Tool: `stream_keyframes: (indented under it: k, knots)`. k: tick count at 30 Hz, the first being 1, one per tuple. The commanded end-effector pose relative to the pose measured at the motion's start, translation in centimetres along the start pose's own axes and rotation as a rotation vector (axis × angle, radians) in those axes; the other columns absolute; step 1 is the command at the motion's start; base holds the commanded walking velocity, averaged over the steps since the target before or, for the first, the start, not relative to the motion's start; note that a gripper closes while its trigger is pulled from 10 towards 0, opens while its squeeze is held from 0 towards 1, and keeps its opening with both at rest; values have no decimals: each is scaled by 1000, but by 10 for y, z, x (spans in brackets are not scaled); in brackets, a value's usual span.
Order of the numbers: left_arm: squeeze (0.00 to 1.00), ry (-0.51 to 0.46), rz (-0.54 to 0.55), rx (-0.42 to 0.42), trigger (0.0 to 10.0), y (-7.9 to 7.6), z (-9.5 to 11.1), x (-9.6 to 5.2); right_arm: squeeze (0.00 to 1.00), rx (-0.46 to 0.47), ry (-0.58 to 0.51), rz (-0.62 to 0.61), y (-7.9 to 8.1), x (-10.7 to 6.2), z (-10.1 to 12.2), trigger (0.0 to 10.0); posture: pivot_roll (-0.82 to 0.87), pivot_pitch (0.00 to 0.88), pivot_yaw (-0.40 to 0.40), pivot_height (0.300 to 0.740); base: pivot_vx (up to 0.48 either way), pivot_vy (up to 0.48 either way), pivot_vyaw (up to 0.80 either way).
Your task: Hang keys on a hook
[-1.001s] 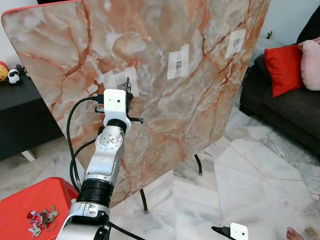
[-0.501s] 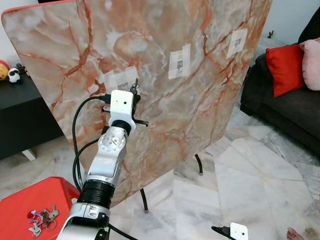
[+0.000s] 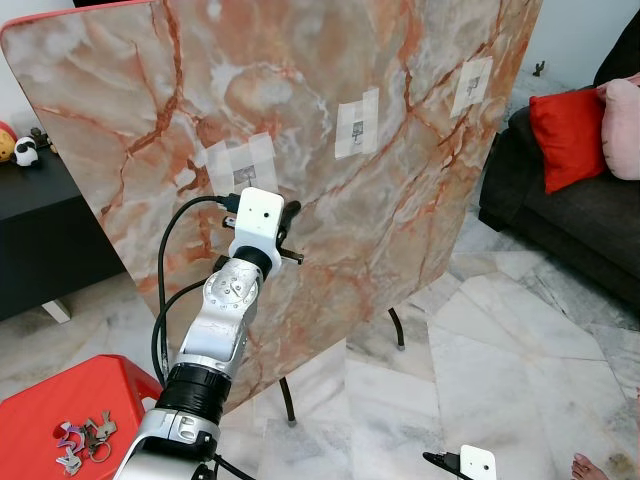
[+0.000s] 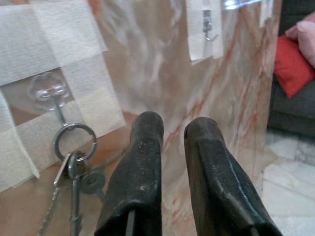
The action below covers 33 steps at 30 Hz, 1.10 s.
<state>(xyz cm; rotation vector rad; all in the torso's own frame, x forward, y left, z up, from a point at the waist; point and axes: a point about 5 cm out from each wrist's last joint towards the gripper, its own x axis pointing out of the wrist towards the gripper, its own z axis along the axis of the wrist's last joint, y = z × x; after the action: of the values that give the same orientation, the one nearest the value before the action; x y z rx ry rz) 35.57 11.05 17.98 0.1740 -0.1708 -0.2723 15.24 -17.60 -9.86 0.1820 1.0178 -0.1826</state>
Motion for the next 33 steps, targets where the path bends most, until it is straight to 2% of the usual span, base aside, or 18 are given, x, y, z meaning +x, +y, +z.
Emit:
stream_keyframes:
  k: [1, 8, 10, 13, 14, 15, 16, 20, 24, 25, 26, 29, 30, 31, 33]
  knots:
    - [1000, -31, -33, 35, 10000, -4, 5, -1, 0, -8, 6, -2, -1, 0, 0, 10000, 18, 8, -54, 740, 0, 0, 0]
    - [1000, -44, -61, 22, 10000, -7, 3, -6, 0, -7, 6, -2, -1, 0, 0, 10000, 16, 7, -51, 740, 0, 0, 0]
    - [1000, -82, -74, -54, 10000, -1, -4, -17, 0, -5, 6, -2, 0, 0, -1, 10000, 13, 4, -48, 740, 0, 0, 0]
    - [1000, -100, -105, -103, 10000, 1, -8, -27, 0, -4, 6, -3, 0, 0, -1, 10000, 12, 4, -46, 740, 0, 0, 0]
    - [1000, -94, -148, -124, 10000, 1, -14, -38, 0, -3, 6, -3, 0, 0, -1, 10000, 14, 1, -46, 740, 0, 0, 0]
    - [255, -82, -179, -120, 10000, 2, -18, -45, 0, -3, 6, -4, 0, 0, -1, 10000, 14, 1, -46, 740, 0, 0, 0]
    - [0, -48, -207, -103, 10000, 5, -26, -55, 0, -5, 7, -4, -1, 0, -1, 10000, 16, 0, -46, 740, 0, 0, 0]
    - [0, 35, -149, -100, 10000, 17, -48, -69, 0, -11, 9, -3, -1, 0, -1, 10000, 26, 0, -48, 740, 0, 0, 0]
    - [0, 146, -87, -108, 10000, 29, -78, -85, 0, -16, 11, -1, -2, 0, -1, 10000, 27, 0, -50, 740, 0, 0, 0]
    - [0, 146, -87, -108, 10000, 29, -78, -85, 0, -16, 11, -1, -2, 0, -1, 10000, 27, 0, -50, 740, 0, 0, 0]
    - [0, 226, -59, -105, 10000, 34, -98, -96, 0, -17, 11, 0, -2, 0, -2, 10000, 28, 0, -49, 740, 0, 0, 0]
    - [0, 368, -2, -88, 10000, 43, -130, -118, 0, -16, 10, -1, -2, 0, -2, 10000, 27, 0, -49, 740, 0, 0, 0]
    - [0, 368, -2, -88, 10000, 43, -130, -118, 0, -16, 10, -1, -2, 0, -2, 10000, 27, 0, -49, 740, 0, 0, 0]
    - [0, 454, 66, -78, 10000, 51, -148, -131, 0, -9, 10, -1, -2, 0, -2, 10000, 21, 0, -49, 740, 0, 0, 0]
    - [0, 508, 107, -105, 10000, 55, -158, -138, 0, -1, 9, -1, -2, 0, -2, 10000, 21, 0, -53, 740, 0, 0, 0]
